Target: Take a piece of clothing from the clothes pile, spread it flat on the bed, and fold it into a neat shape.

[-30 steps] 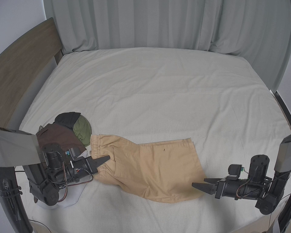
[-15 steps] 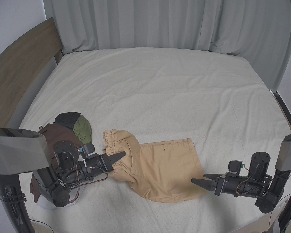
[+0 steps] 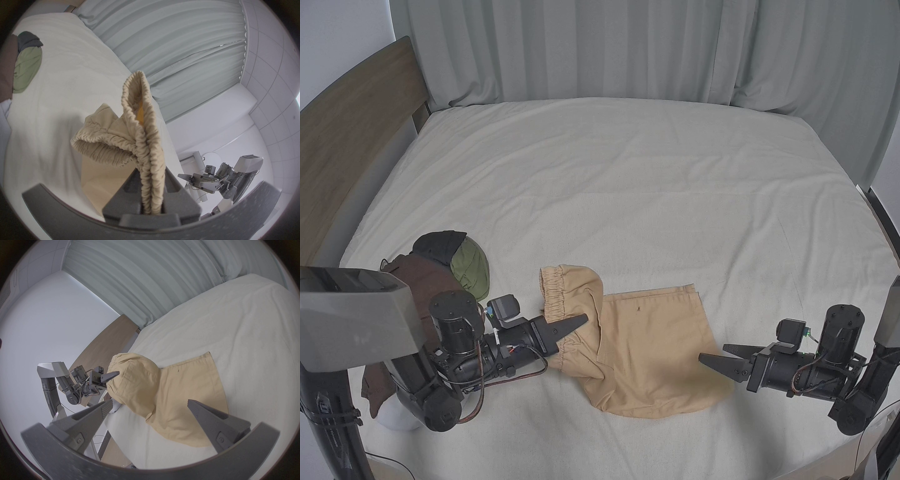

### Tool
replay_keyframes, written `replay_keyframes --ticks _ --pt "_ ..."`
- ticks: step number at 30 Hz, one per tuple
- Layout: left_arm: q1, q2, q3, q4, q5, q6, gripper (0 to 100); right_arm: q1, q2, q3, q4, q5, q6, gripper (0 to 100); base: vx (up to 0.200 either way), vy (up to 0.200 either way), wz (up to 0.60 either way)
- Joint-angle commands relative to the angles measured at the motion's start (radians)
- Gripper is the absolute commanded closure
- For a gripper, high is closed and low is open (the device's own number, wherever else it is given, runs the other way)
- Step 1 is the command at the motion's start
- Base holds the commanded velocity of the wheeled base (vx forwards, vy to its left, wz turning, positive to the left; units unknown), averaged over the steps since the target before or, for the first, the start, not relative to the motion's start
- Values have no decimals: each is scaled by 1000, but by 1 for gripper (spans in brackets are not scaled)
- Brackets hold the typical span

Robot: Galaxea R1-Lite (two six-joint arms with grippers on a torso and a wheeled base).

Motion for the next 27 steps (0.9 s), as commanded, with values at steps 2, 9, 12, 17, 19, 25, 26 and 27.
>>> replay_keyframes --ticks 2,9,12,17,19,25,26,27 --pt "-36 -2 -21 0 -2 -67 100 -16 -13 -22 -1 -1 1 0 0 0 0" --pt "-59 30 -65 -1 -7 -177 100 -19 -25 -32 -1 -3 1 0 0 0 0" --pt "-79 73 -96 -1 -4 -196 100 -19 -27 -38 -1 -1 3 0 0 0 0" --pt "-104 114 -131 -1 -2 -219 100 -19 -27 -38 -1 -1 3 0 0 0 0" --pt "-121 119 -145 -1 -2 -249 100 -19 -27 -38 -1 -1 3 0 0 0 0" --pt "-147 144 -176 -3 -1 -265 100 -19 -27 -39 -1 -1 3 0 0 0 0" --pt "-155 150 -182 -3 1 -263 100 -19 -27 -39 1 -3 3 0 0 0 0" --pt "-161 153 -183 -3 1 -263 100 -19 -27 -39 1 -3 4 0 0 0 0"
